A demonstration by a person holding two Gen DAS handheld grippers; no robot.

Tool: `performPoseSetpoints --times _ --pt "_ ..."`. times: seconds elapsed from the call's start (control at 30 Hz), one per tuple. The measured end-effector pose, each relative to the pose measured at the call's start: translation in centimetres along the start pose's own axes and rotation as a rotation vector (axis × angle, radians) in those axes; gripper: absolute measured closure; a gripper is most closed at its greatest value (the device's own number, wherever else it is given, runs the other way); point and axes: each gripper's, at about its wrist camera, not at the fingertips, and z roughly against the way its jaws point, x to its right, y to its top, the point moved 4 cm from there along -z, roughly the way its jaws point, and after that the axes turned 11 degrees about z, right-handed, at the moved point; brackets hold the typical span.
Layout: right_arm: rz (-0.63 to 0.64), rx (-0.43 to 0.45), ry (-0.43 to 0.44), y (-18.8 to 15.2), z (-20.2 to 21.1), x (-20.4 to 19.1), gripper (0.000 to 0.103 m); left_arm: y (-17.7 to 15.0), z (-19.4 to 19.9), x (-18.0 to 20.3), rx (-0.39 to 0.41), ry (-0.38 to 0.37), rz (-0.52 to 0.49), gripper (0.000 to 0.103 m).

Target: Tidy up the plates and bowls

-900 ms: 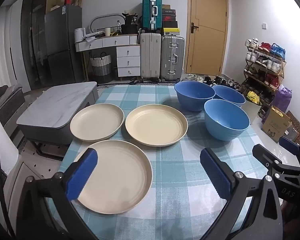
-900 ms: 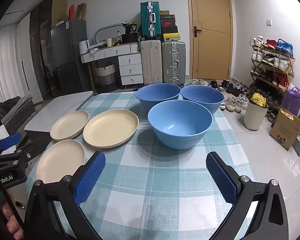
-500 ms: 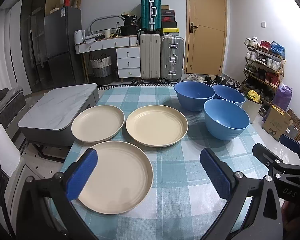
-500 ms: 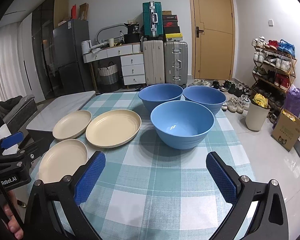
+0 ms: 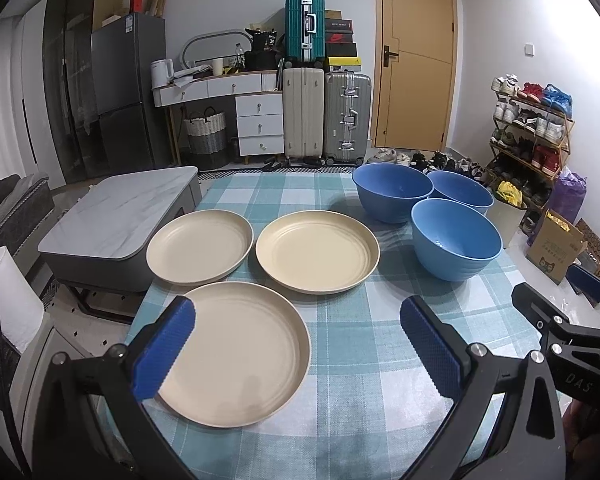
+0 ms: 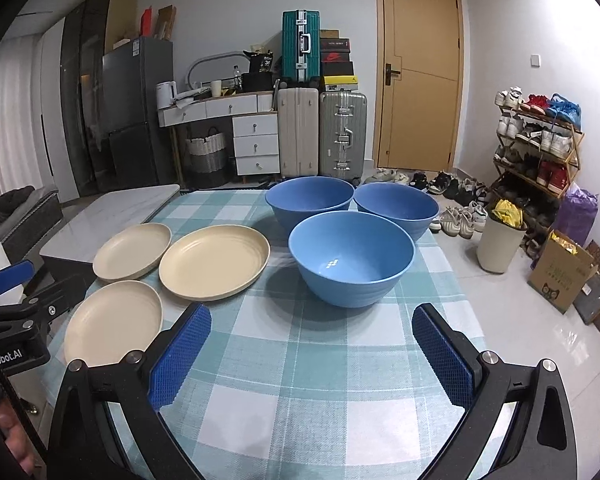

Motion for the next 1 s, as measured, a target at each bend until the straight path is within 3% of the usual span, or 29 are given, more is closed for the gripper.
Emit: performPoseSetpoints --times 0.57,1.0 --pt "0.000 0.001 -0.013 0.2 0.4 -0.2 0.000 0.1 0.2 0.4 0.008 0.035 -0.046 0.000" --pt "0.002 0.014 0.035 1.1 0.7 -0.5 0.000 0.3 -0.1 0.0 0.021 0.035 -0.008 0.000"
